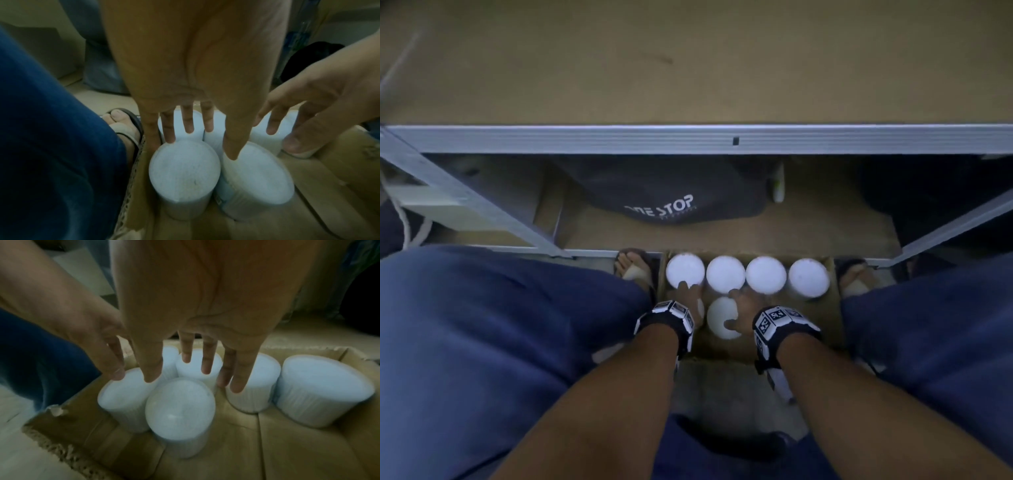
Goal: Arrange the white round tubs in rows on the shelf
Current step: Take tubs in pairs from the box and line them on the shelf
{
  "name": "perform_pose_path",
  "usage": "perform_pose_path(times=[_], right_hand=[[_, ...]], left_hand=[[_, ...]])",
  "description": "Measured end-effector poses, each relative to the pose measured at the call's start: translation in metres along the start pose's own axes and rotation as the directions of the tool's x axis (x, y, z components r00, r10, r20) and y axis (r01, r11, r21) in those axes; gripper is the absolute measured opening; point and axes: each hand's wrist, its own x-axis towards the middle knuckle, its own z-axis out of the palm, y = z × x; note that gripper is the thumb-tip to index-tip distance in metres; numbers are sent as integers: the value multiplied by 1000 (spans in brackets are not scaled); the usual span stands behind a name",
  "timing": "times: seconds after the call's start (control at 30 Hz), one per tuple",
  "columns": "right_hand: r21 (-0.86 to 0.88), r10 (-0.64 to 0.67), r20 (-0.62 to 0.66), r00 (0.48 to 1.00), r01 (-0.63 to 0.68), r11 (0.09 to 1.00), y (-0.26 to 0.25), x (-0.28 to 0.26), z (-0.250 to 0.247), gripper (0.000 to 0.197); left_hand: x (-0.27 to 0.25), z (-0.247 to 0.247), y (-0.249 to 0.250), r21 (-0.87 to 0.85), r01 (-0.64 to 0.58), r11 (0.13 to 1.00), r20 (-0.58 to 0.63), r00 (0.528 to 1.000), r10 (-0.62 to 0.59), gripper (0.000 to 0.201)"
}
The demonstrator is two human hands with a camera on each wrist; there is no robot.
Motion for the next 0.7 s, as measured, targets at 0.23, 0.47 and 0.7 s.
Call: perform_pose_path(times=[0.23,0.47,0.7], right_hand=[[-81,-1,-51,999,-3,997,-10,23,21,84],[-81,63,-178,982,-78,994,-25,33,47,79],[157,157,-136,978,-135,978,-28,38,51,53]], left_hand=[[6,19,-9,3,-19,1000,-83,996,19,64],[11,34,-13,79,1,997,-165,986,12,59],[11,27,-15,83,-24,996,-107,994,33,72]])
